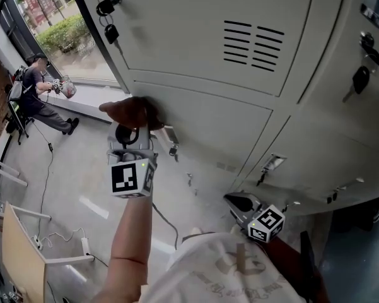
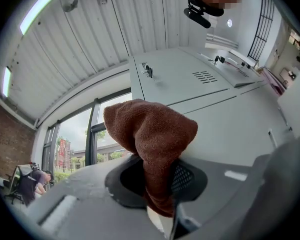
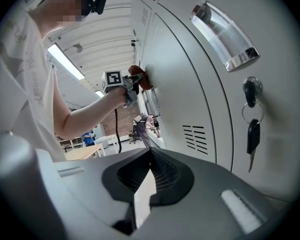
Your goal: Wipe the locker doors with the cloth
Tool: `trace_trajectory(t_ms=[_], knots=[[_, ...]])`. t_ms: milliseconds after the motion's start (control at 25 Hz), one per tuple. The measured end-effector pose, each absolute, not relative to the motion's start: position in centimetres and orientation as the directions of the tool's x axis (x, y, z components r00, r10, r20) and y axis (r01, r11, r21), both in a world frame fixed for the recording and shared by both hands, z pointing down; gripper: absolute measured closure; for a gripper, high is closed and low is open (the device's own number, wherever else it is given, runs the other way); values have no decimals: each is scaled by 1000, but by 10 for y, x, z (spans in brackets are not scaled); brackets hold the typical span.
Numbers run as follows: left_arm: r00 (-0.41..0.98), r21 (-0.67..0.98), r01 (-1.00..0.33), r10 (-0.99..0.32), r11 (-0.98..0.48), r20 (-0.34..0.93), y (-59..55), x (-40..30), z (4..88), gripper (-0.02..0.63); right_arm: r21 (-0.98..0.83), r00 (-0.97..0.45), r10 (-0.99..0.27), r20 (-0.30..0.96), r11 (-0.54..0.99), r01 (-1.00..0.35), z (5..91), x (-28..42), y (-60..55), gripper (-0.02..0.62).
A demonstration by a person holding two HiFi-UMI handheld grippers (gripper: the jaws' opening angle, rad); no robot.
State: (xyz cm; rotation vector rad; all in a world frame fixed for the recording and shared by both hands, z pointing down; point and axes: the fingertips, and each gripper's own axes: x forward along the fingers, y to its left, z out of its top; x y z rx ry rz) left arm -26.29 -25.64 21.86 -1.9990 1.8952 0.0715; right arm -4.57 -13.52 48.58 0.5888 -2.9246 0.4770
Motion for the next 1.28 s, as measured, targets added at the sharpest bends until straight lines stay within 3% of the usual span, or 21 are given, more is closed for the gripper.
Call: trace_trajectory(t_ms=[320,560,1040,1280], knots=[[95,-250,-968,-927,-2,-363,-262,-271,182,526,-268,-912,-375,167,873,-408,485,-54,-145,588],[10,-227,-970,-914,90,-405,-243,-292,172,526,-253,-914,-369,172,880,-402,479,-49,-146,588],[88,-315,-948,-911,48,-403,-245,-246,163,529,-260,-922,-354,160,885,-385,481,-50,-151,588],[126,-257,-966,-906,-20,-404,-246,-220,168,531,-278,-918,-360,166,876,-394,482,-43,-143,588]])
